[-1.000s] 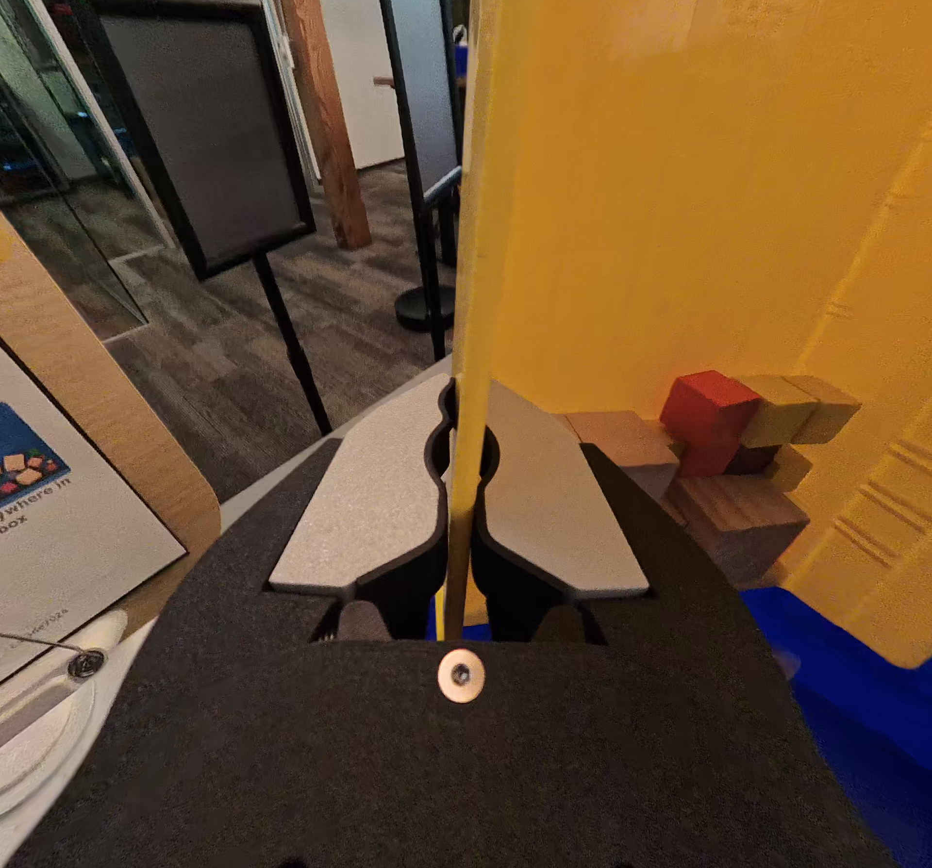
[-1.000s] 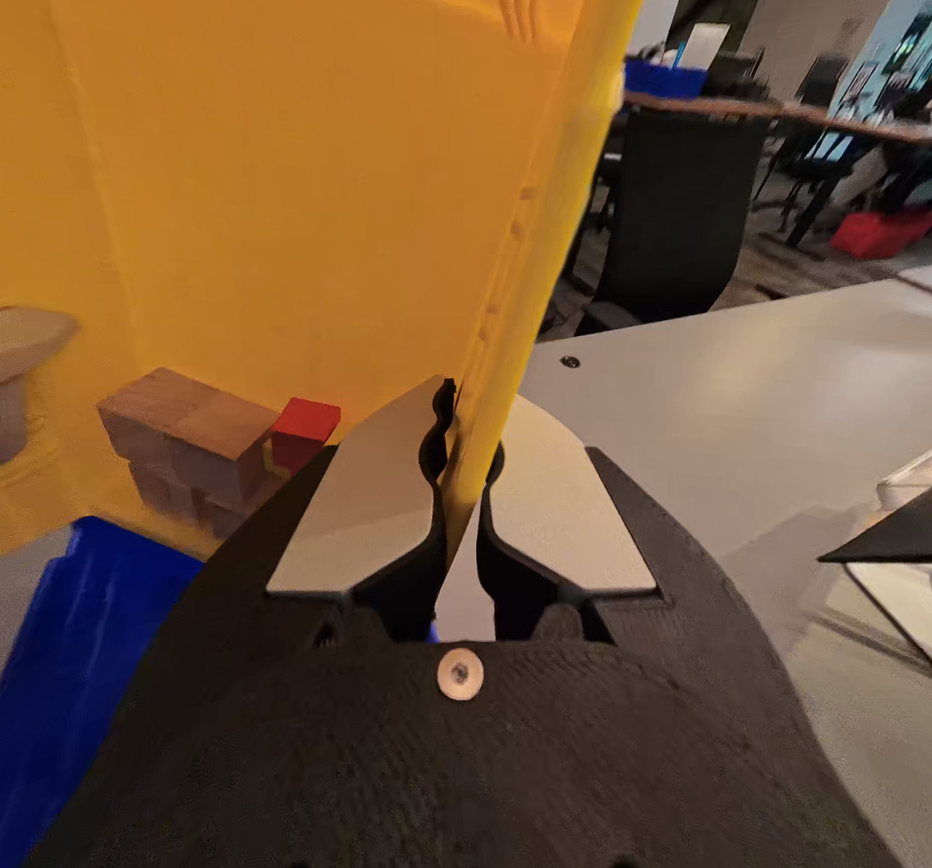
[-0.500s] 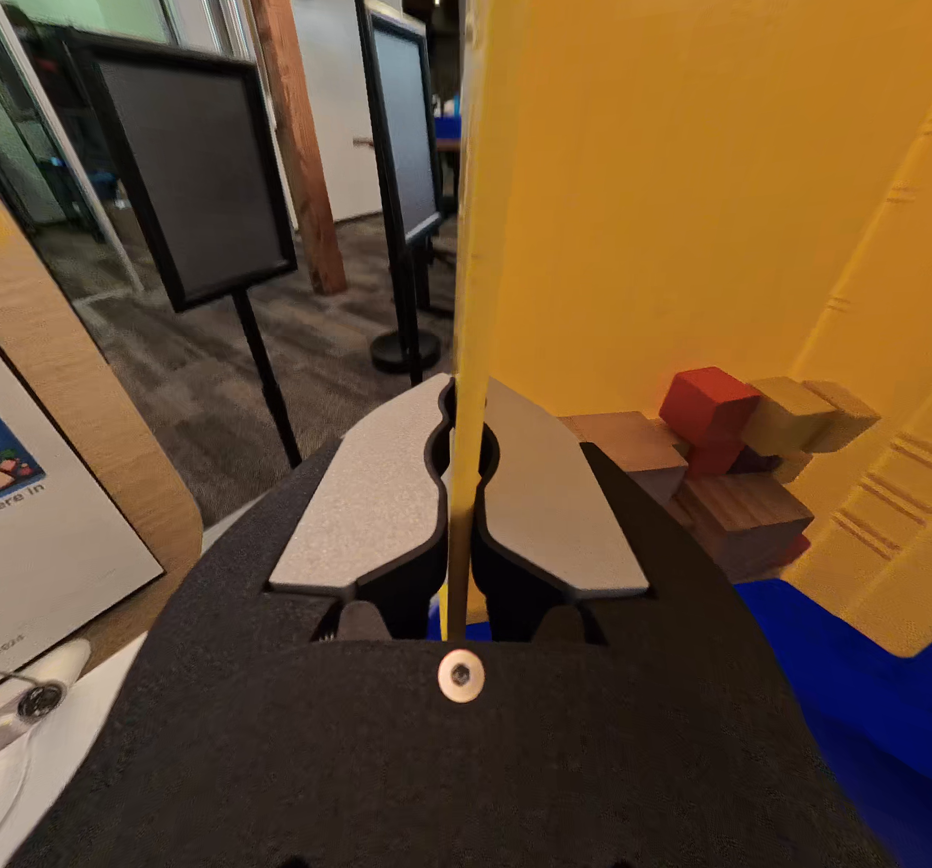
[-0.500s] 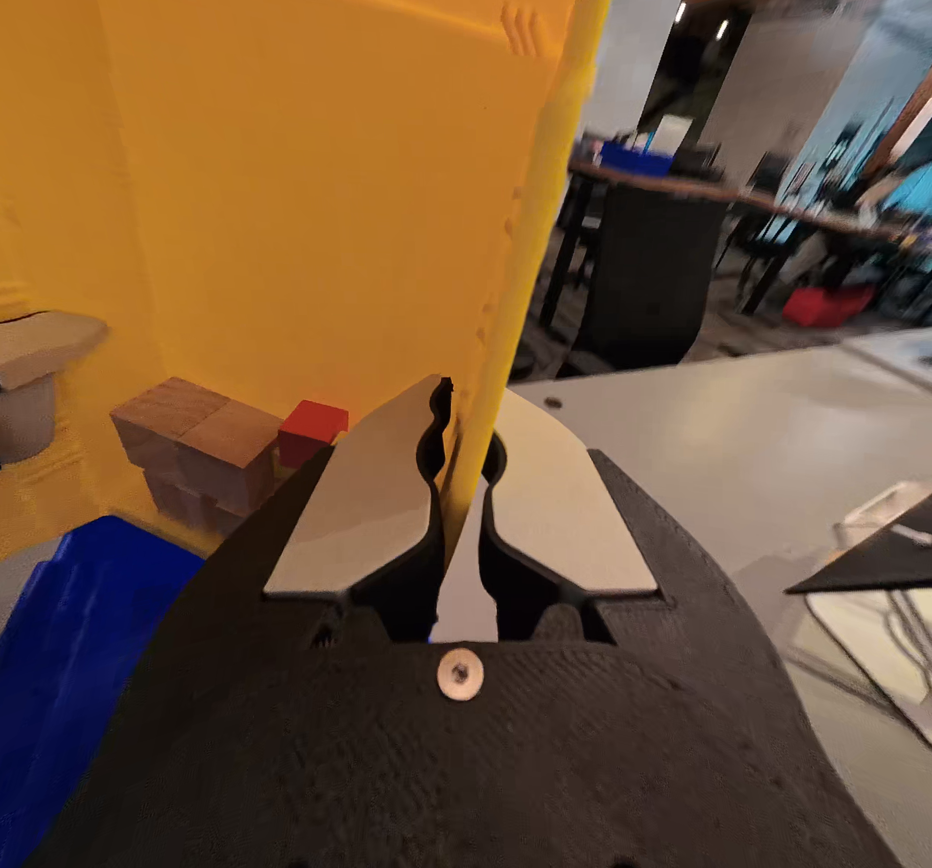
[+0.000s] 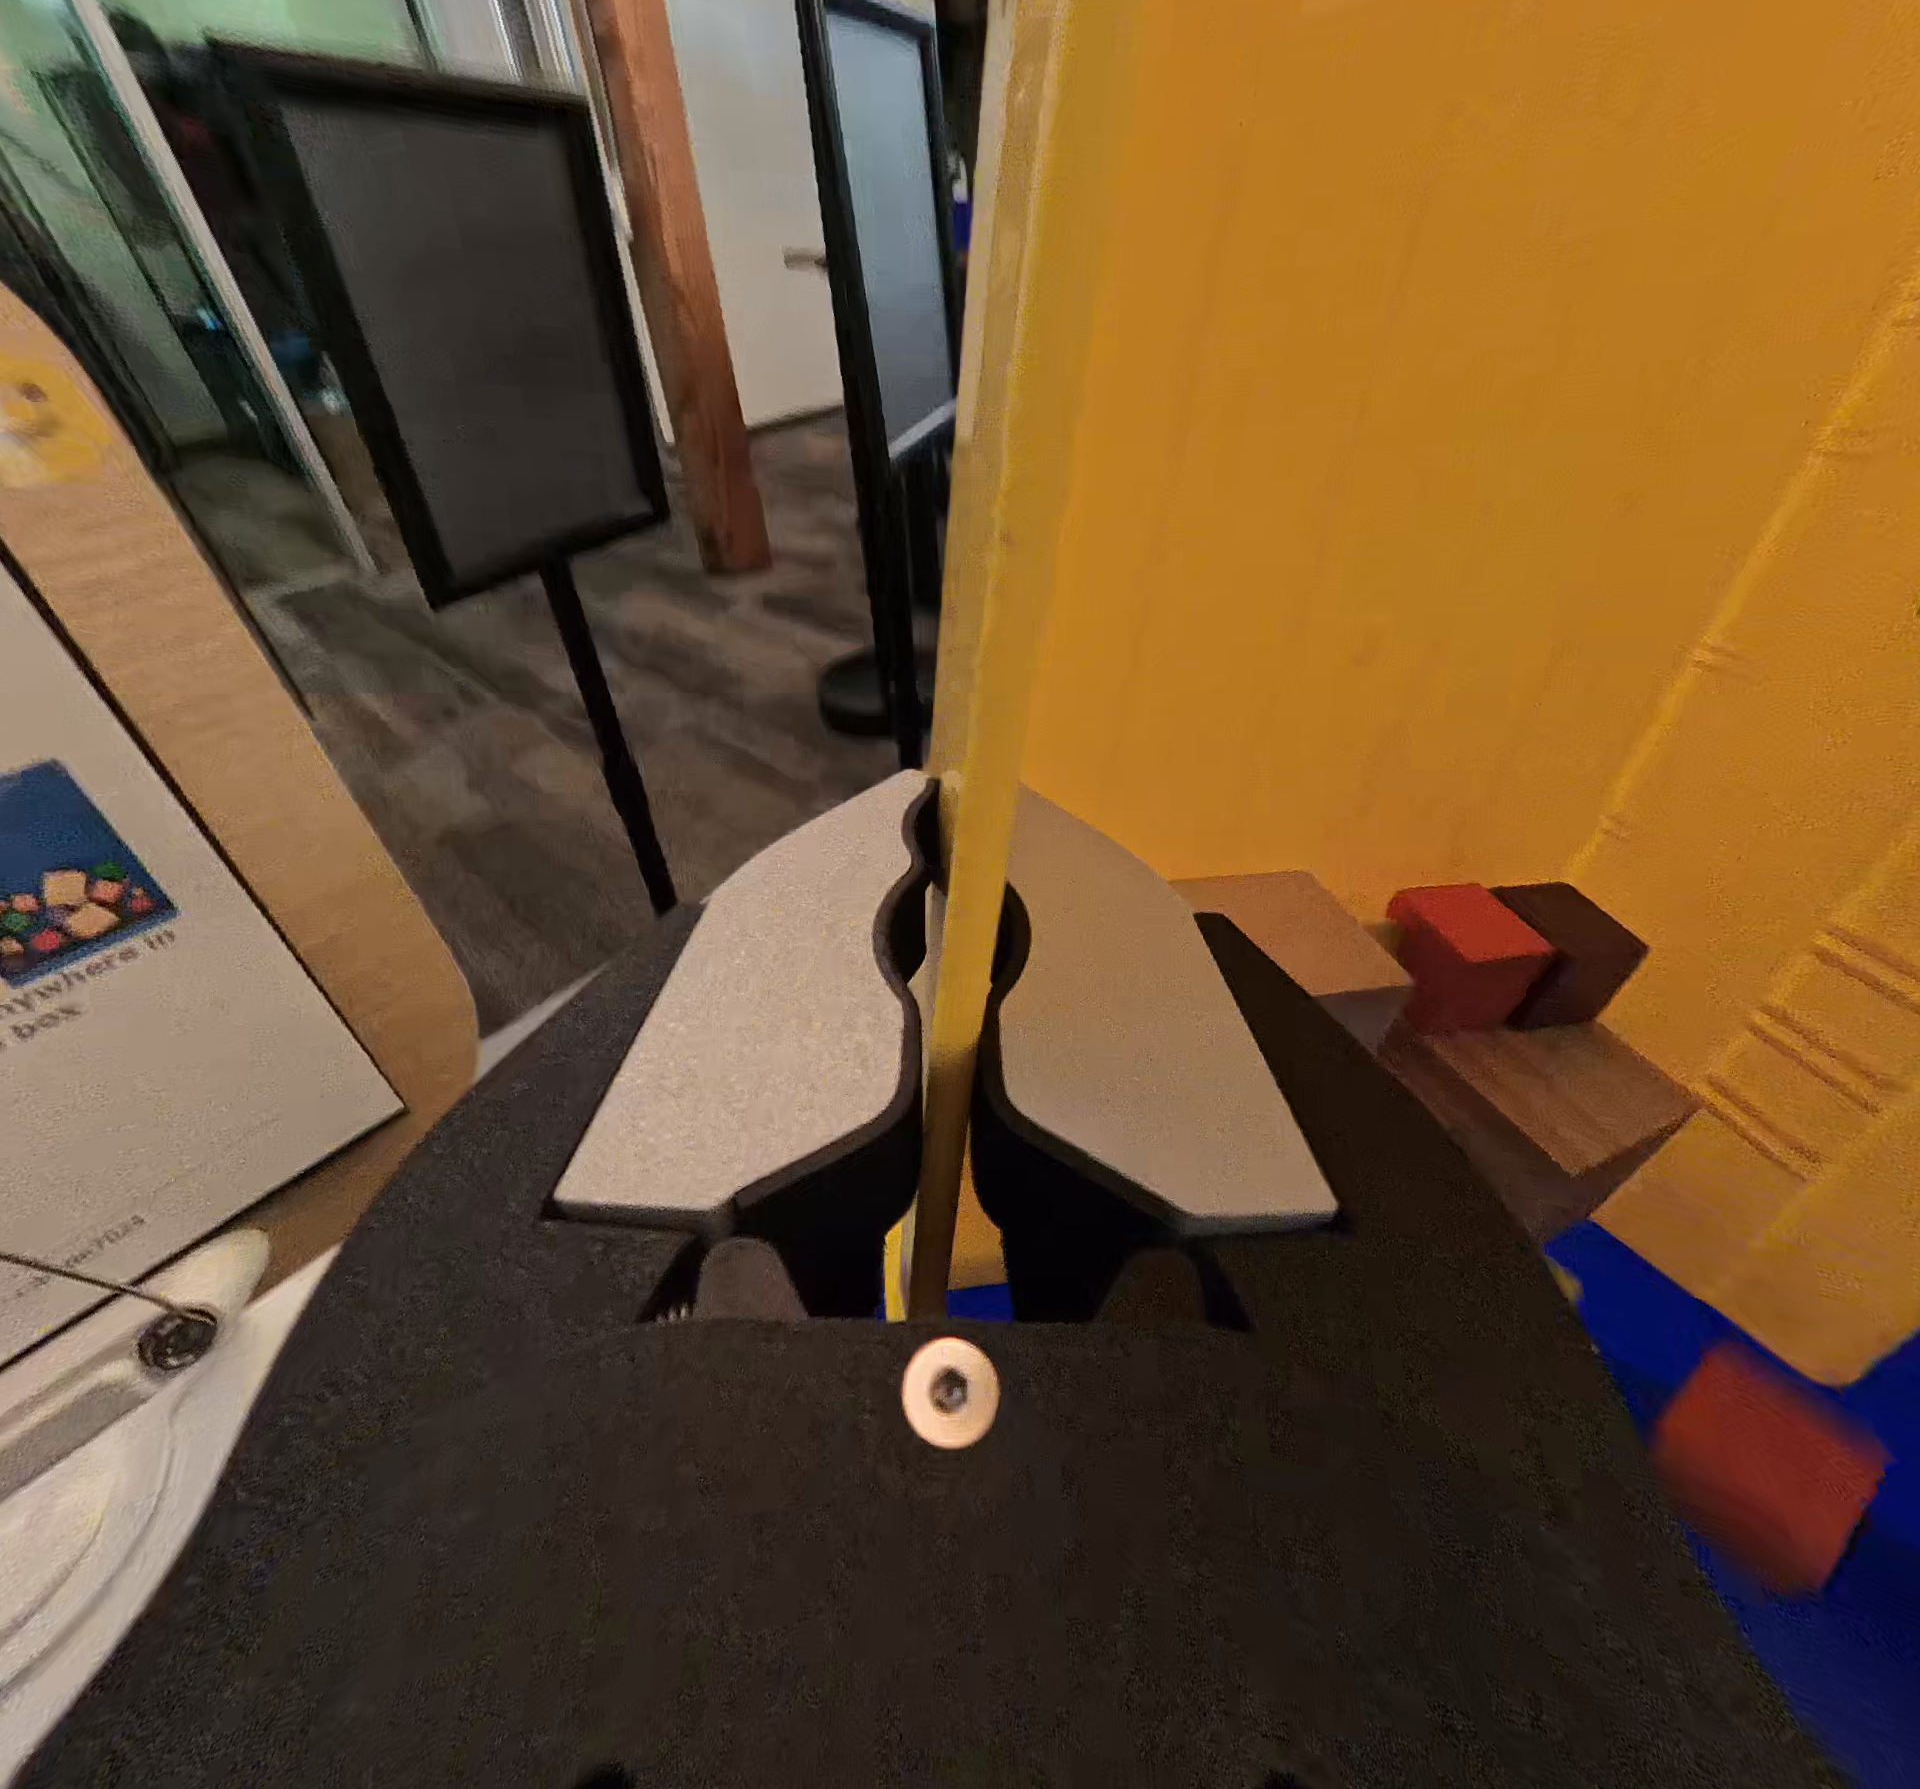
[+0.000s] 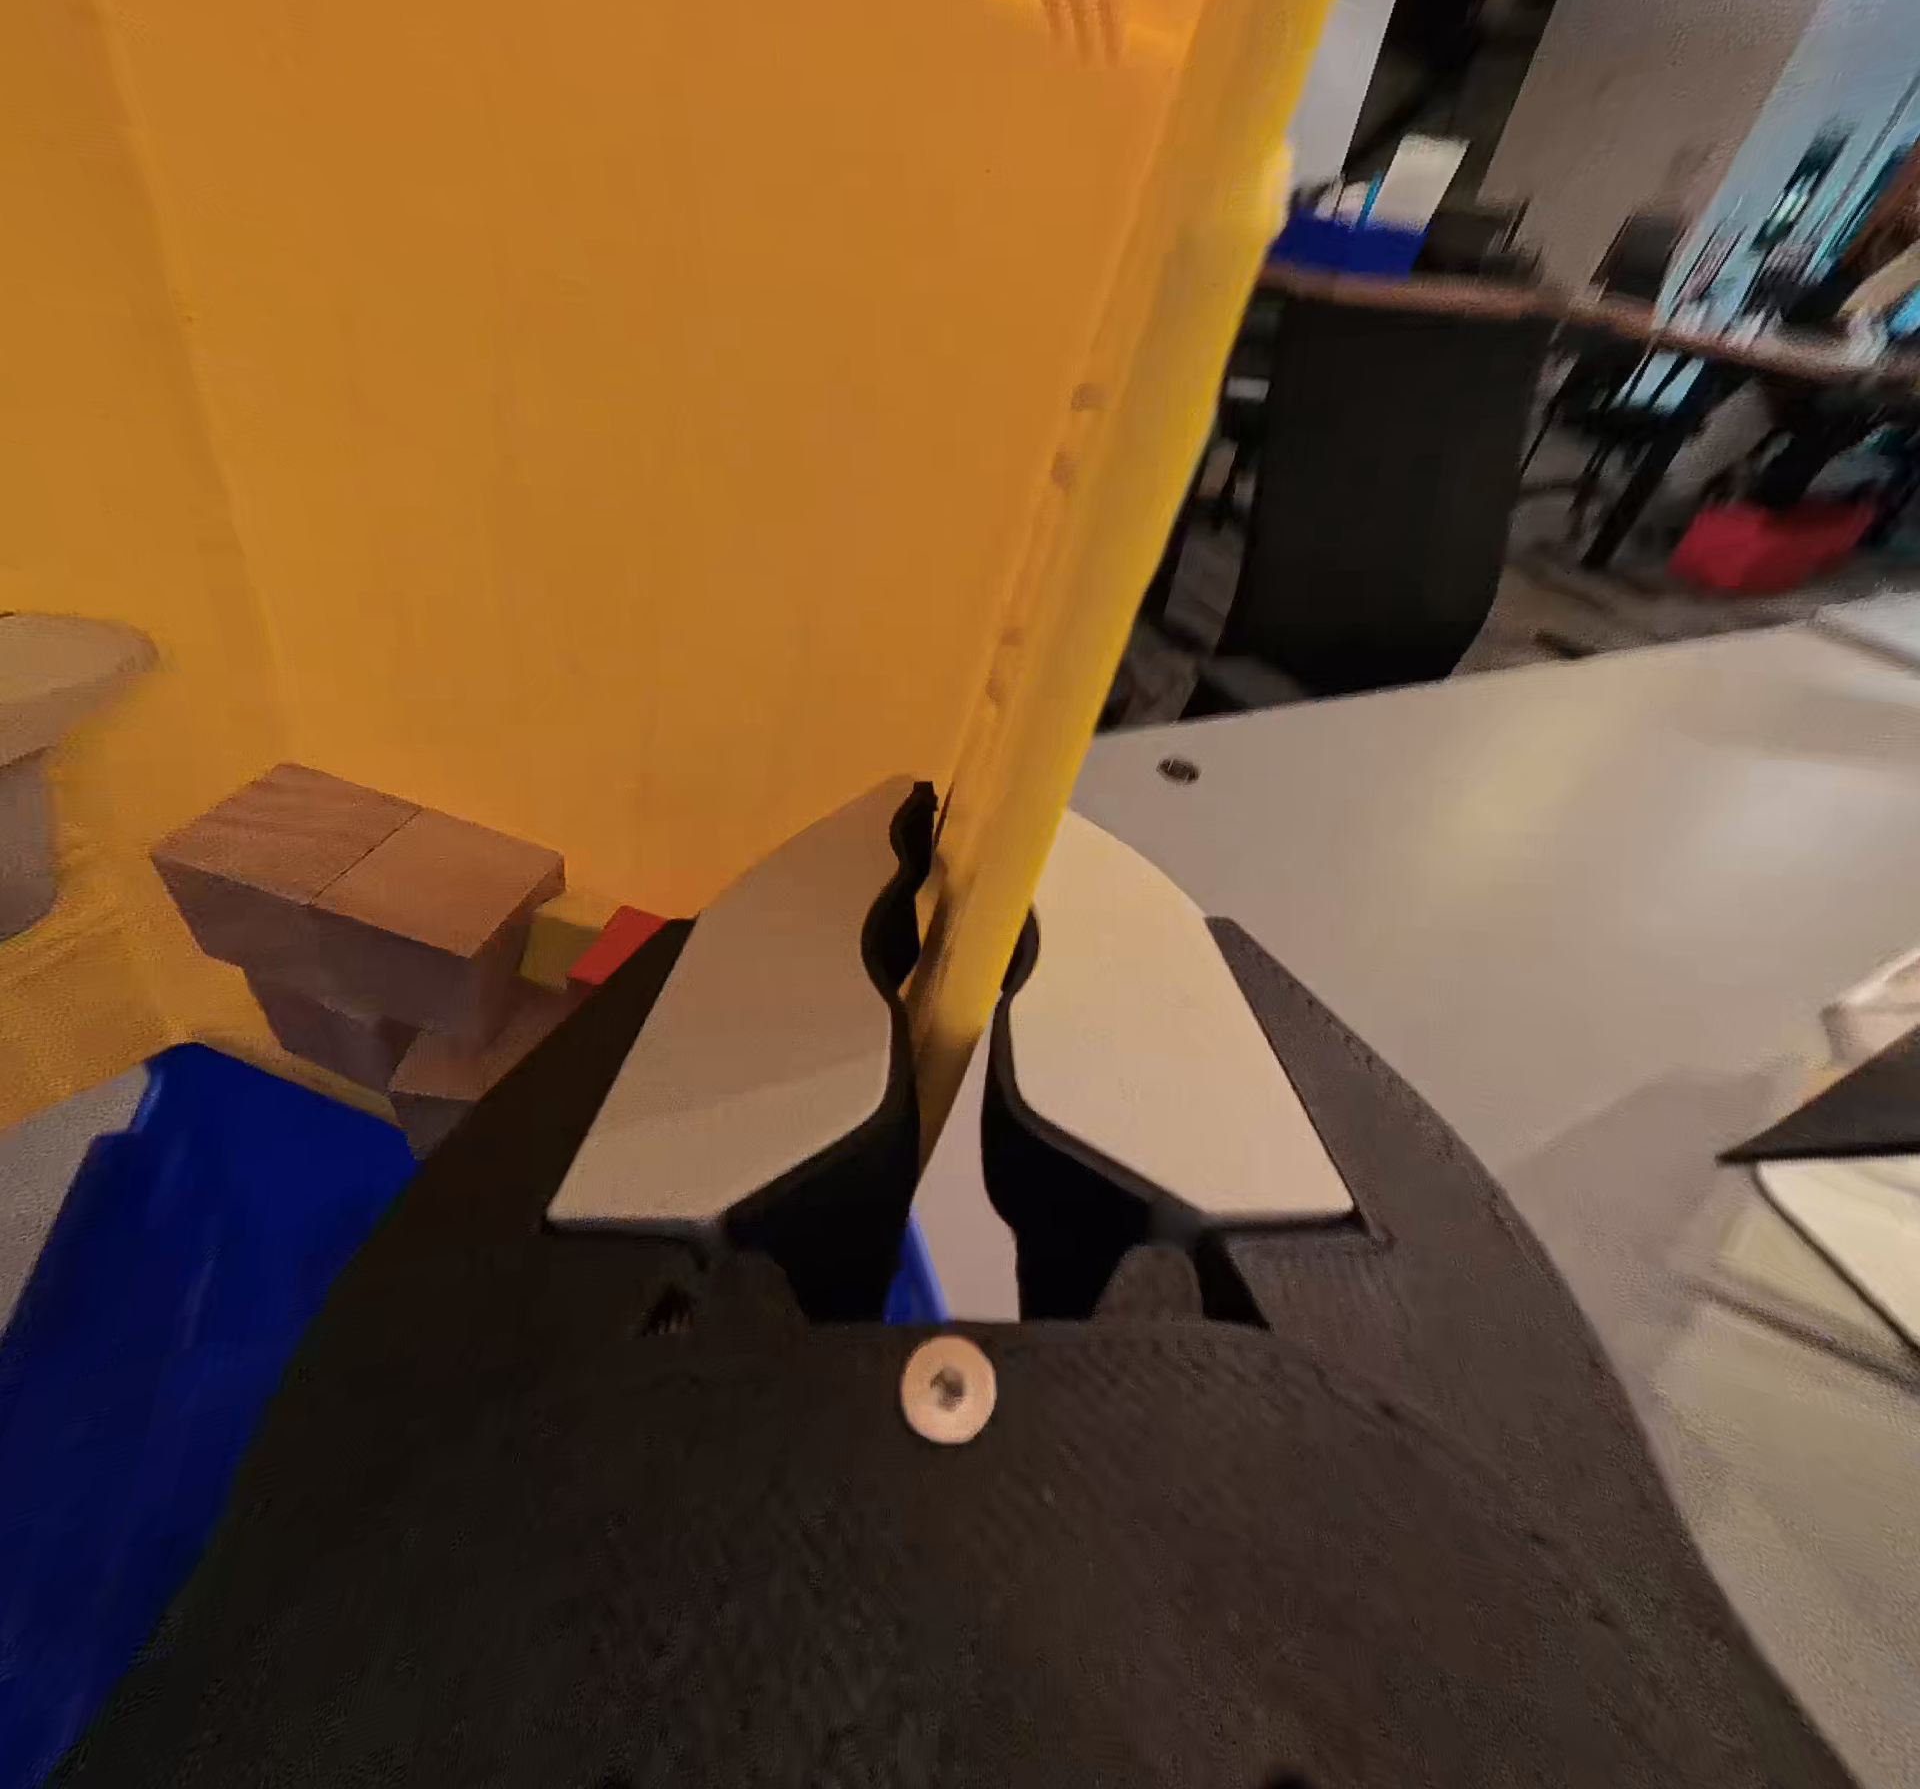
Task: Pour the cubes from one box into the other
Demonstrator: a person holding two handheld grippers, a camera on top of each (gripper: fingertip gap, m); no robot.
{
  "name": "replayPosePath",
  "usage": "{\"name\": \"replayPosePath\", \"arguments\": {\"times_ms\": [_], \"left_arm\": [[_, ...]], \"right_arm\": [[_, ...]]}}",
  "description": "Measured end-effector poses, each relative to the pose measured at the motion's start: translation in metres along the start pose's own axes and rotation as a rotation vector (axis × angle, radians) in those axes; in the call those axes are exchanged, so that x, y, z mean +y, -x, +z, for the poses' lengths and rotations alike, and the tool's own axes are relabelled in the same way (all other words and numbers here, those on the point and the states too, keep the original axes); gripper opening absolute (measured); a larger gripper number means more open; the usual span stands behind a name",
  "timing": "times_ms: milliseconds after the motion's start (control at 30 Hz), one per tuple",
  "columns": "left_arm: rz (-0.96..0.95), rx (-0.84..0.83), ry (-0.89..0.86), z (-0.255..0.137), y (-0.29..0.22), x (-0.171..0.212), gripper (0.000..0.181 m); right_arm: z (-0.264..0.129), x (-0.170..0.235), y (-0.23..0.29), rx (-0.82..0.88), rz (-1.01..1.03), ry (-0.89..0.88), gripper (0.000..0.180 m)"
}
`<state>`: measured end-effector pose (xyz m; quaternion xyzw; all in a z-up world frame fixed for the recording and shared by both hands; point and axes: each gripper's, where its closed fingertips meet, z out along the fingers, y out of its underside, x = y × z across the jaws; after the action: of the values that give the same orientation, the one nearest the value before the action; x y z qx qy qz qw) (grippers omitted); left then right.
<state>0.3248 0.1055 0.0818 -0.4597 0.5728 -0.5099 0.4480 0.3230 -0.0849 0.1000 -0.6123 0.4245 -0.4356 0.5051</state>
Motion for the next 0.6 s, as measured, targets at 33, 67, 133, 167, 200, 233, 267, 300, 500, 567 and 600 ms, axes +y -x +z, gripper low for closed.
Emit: {"name": "replayPosePath", "arguments": {"times_ms": [33,67,133,167,200,233,267,300,500,567,600], "left_arm": [[-0.006,0.017,0.018,0.001,-0.002,0.002,0.003],[-0.006,0.035,-0.012,-0.001,-0.003,0.0,0.003],[0.005,0.016,-0.088,-0.004,-0.002,-0.007,0.003],[0.012,0.002,-0.064,-0.003,-0.001,-0.005,0.003],[0.015,0.007,-0.023,-0.001,-0.002,-0.001,0.003],[0.011,0.028,-0.013,0.0,-0.005,0.001,0.003],[-0.005,0.053,-0.045,-0.002,-0.007,-0.003,0.003],[-0.018,0.06,-0.103,-0.004,-0.007,-0.009,0.003],[0.013,0.042,-0.099,-0.003,-0.009,-0.012,0.003],[0.023,0.008,-0.109,-0.003,-0.006,-0.015,0.003],[0.039,0.003,-0.058,-0.001,-0.007,-0.009,0.003]], "right_arm": [[-0.002,0.001,0.0,-0.002,0.006,0.011,0.008],[-0.008,-0.005,0.001,0.002,-0.012,-0.032,0.008],[-0.01,-0.009,0.0,0.026,-0.059,-0.092,0.007],[-0.004,-0.003,-0.001,0.009,-0.023,-0.052,0.007],[-0.002,0.002,-0.001,-0.005,0.009,-0.012,0.007],[-0.006,-0.001,-0.001,-0.004,0.007,-0.014,0.008],[-0.014,-0.009,0.0,0.004,-0.016,-0.055,0.009],[-0.02,-0.016,0.0,0.017,-0.042,-0.114,0.008],[-0.016,-0.014,-0.005,0.024,-0.05,-0.107,0.008],[-0.009,-0.011,-0.006,0.018,-0.049,-0.108,0.008],[-0.004,-0.004,-0.007,0.005,-0.01,-0.062,0.007]]}}
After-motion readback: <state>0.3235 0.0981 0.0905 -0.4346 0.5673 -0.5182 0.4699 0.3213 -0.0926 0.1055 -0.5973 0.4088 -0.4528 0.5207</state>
